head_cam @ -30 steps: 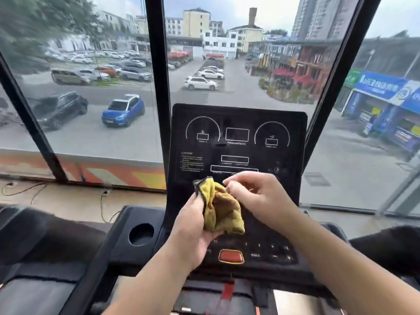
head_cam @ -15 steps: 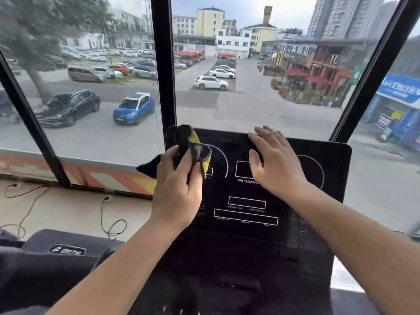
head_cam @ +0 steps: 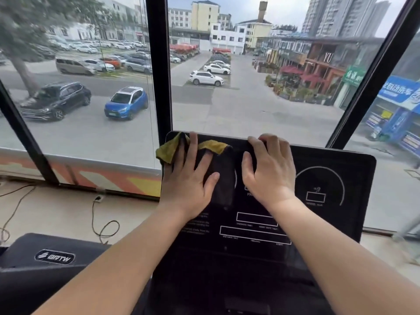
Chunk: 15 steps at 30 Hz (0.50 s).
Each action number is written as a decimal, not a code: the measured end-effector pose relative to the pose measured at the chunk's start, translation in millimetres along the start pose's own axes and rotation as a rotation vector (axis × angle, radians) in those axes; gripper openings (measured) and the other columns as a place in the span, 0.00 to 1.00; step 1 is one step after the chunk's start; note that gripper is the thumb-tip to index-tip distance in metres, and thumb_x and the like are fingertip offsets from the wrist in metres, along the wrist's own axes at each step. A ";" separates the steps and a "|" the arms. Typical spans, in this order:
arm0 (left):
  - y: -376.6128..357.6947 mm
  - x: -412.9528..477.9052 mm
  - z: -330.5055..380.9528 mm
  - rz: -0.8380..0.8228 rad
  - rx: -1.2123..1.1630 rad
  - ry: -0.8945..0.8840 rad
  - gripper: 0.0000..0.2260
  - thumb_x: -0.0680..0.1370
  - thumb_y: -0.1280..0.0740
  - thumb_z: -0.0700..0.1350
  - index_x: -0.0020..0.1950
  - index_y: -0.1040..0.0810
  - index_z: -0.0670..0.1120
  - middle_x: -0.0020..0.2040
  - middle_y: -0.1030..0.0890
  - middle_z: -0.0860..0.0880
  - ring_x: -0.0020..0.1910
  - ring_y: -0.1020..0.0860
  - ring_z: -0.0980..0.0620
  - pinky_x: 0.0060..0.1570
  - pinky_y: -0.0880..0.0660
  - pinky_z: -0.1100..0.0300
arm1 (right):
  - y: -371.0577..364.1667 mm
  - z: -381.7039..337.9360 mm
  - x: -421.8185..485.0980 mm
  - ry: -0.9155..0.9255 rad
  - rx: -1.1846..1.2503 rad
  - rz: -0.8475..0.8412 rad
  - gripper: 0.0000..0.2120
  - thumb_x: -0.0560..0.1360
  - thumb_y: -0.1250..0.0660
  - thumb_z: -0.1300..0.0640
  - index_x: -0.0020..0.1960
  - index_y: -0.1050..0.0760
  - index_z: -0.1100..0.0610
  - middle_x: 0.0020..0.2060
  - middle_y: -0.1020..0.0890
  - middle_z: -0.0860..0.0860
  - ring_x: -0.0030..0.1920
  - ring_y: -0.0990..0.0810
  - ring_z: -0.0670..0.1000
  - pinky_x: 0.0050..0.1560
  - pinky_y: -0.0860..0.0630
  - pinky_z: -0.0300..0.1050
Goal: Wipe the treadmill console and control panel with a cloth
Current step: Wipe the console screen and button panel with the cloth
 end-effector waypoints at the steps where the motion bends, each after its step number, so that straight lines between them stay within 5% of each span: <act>1: -8.6 -8.6 -0.4 0.017 0.008 0.035 0.27 0.83 0.47 0.62 0.81 0.45 0.56 0.83 0.68 0.48 0.83 0.58 0.42 0.75 0.43 0.35 | -0.3 1.6 -1.0 -0.003 0.010 0.025 0.18 0.79 0.33 0.52 0.66 0.22 0.57 0.59 0.22 0.55 0.61 0.32 0.57 0.68 0.31 0.54; 4: -48.5 -53.9 8.4 -0.027 0.036 0.074 0.29 0.83 0.46 0.62 0.81 0.44 0.52 0.83 0.65 0.44 0.82 0.48 0.37 0.71 0.36 0.35 | -2.0 4.1 -1.4 -0.012 0.022 0.047 0.17 0.79 0.33 0.53 0.66 0.21 0.57 0.59 0.22 0.55 0.61 0.32 0.57 0.67 0.29 0.55; 7: -79.2 -108.7 22.2 -0.083 0.128 -0.150 0.28 0.82 0.45 0.63 0.79 0.36 0.52 0.84 0.58 0.42 0.77 0.34 0.34 0.70 0.32 0.35 | -1.3 5.0 -1.0 -0.018 0.040 0.052 0.16 0.79 0.33 0.52 0.65 0.21 0.56 0.59 0.22 0.54 0.61 0.31 0.57 0.67 0.29 0.54; 10: -69.4 -95.0 11.4 -0.096 0.200 -0.417 0.28 0.82 0.45 0.65 0.78 0.33 0.53 0.85 0.56 0.44 0.80 0.38 0.37 0.72 0.33 0.37 | -1.4 5.6 0.5 -0.015 0.050 0.044 0.16 0.79 0.34 0.52 0.64 0.21 0.56 0.59 0.22 0.53 0.61 0.32 0.55 0.68 0.31 0.52; 15: 10.5 15.4 -30.9 0.094 0.147 -0.028 0.30 0.83 0.45 0.61 0.82 0.42 0.48 0.84 0.59 0.41 0.82 0.52 0.36 0.78 0.52 0.37 | -3.6 5.6 2.4 -0.039 0.054 0.039 0.16 0.80 0.36 0.51 0.64 0.22 0.55 0.60 0.21 0.51 0.63 0.33 0.54 0.70 0.36 0.49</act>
Point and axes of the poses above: each hand's wrist, its own x-axis towards the middle knuckle, its own y-axis out of the back of the hand, z = x × y, the point moved 10 cm from there along x, towards the middle knuckle
